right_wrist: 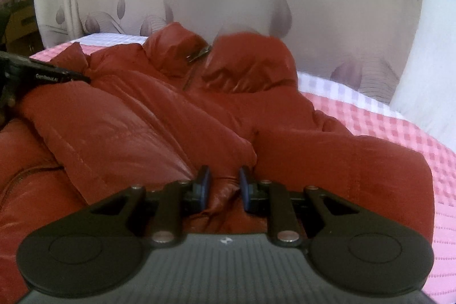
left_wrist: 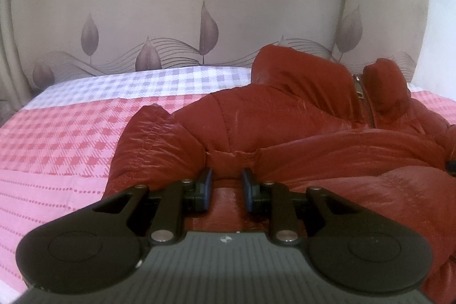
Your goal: Fold large clothes
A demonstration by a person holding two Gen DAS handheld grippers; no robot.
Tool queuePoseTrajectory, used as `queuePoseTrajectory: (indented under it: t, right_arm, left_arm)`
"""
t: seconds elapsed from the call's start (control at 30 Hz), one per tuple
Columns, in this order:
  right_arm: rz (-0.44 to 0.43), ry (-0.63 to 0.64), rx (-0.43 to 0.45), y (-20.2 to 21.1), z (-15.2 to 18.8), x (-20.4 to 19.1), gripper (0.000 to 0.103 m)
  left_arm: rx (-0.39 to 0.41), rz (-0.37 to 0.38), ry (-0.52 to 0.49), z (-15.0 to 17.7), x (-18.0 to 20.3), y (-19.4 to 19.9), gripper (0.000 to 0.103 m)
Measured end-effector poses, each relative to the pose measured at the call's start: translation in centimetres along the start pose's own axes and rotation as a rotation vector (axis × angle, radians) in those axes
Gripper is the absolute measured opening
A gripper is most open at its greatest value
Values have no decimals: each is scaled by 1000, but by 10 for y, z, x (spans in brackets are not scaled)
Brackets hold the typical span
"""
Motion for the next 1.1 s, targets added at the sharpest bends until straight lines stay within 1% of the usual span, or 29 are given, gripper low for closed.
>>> queuePoseTrajectory:
  t: [0.03, 0.43, 0.6, 0.63, 0.7, 0.73, 0.77, 0.8, 0.83, 0.87, 0.9, 0.93, 0.97, 1.0, 1.03, 1.07, 1.1]
  right_arm:
    - [-8, -11, 0, 0, 0, 2, 20]
    - [8, -6, 14, 2, -1, 1, 20]
    - [-45, -70, 3, 2, -2, 10, 20]
    - [-57, -77, -2, 2, -3, 11, 20]
    - [-82, -106, -29, 3, -7, 16, 20]
    - [-88, -145, -52, 7, -9, 20, 23]
    - [-80, -193, -77, 13, -10, 25, 31]
    - [-80, -238, -88, 21, -10, 29, 34]
    - [-72, -294, -87, 36, -7, 34, 42]
    - [-60, -335, -70, 52, -3, 37, 56]
    - [-52, -378, -20, 78, 4, 39, 64]
    - [-73, -407, 41, 103, 13, 39, 78]
    - [-112, -435, 97, 129, 25, 36, 82]
    - [-152, -457, 134, 154, 39, 32, 83]
    - [-175, -469, 165, 180, 56, 26, 83]
    - [-178, -472, 190, 201, 73, 21, 85]
    - [-169, -474, 204, 223, 92, 15, 88]
  left_arm:
    - [0, 2, -2, 0, -1, 0, 28]
    - [4, 0, -1, 0, -1, 1, 28]
    - [4, -12, -31, -1, 1, 1, 29]
    - [1, -13, -43, -1, 1, 1, 29]
    - [-3, -15, -123, -2, 5, 5, 31]
    - [-4, -18, -171, -2, 6, 10, 33]
    - [1, -21, -201, -2, 6, 18, 33]
    - [13, -33, -213, -2, 4, 29, 35]
    - [32, -34, -221, -1, 2, 45, 42]
    - [58, -30, -230, 0, 1, 61, 46]
    - [96, -20, -243, 4, -1, 84, 58]
    - [120, -11, -249, 9, -3, 104, 77]
    - [145, 3, -245, 16, -7, 128, 86]
    - [169, 19, -239, 23, -10, 149, 94]
    - [195, 41, -235, 30, -13, 169, 94]
    - [211, 60, -236, 38, -16, 188, 96]
    - [218, 70, -233, 47, -21, 208, 102]
Point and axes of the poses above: each gripper's, at about its wrist camera, not at the fingertips, and y roughly against the way its jaws point, x to its right, z to its underside, the point moved 5 cm from there along -y, roughly the way its jaws point
